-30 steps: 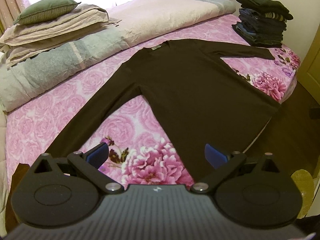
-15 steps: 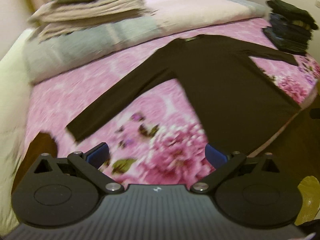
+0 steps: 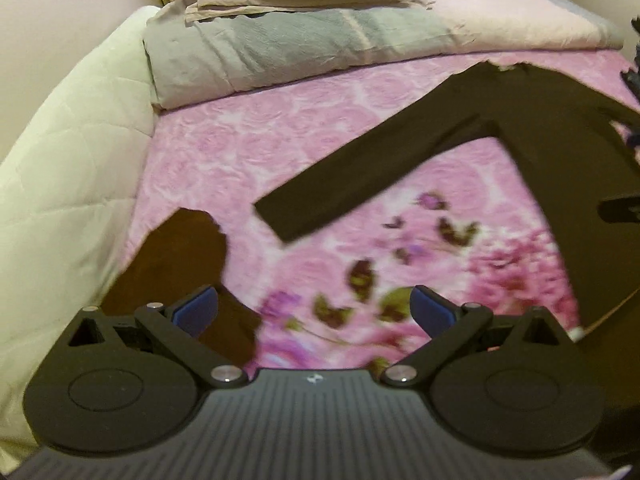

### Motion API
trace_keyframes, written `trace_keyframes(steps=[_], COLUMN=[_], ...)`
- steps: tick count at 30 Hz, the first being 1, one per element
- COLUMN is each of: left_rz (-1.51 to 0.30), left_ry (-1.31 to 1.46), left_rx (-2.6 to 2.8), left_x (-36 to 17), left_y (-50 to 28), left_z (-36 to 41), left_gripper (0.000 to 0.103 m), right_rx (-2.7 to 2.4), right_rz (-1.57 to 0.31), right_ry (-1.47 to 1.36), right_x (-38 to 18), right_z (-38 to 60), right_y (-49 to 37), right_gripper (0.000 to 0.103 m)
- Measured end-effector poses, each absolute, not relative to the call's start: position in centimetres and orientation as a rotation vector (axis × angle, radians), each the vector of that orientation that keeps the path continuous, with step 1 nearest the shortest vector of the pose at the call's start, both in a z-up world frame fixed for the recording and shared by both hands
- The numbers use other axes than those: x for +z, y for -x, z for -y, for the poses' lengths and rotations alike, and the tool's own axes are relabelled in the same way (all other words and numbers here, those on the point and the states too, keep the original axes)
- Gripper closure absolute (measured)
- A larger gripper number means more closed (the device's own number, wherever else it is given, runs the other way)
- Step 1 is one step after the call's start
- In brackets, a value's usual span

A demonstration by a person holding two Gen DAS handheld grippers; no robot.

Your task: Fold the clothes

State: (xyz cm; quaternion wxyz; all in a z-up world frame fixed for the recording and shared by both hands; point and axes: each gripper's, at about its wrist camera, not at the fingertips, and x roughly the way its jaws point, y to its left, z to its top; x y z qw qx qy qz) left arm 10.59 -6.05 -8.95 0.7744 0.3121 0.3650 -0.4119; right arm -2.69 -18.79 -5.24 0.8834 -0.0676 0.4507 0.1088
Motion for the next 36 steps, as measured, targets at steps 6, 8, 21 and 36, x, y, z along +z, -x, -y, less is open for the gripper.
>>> trace_keyframes(steps=[6,8,21,36], left_rz=[-0.780,-0.794,-0.996,-0.883], left_ry=[-0.768,-0.761,-0.651,-0.763], left_rx=[-0.874,-0.854,-0.772,-0.910], left_x=[-13.4,-14.7,-22.8,-19.6], left_y=[-17.8,-19.8,-24.1,-22.2], left_z=[6.9,7.0,6.2,15.3], left_gripper=[0.002,0.002,0.002,0.002], right_rx=[0.448,0.499,0.713,0.513], right_rz=[-0.912,-0.915,-0.835,-0.755], right_ry=[0.384,0.459,0.924,0.061], right_x=[-11.1,-14.1,-30.2,-16.8], right_z=[11.6,9.1,-0.7,10.9], right_y=[-7.5,-10.6,-19.6,-28.2], right_gripper=[0.036,0.038,0.038,0.100])
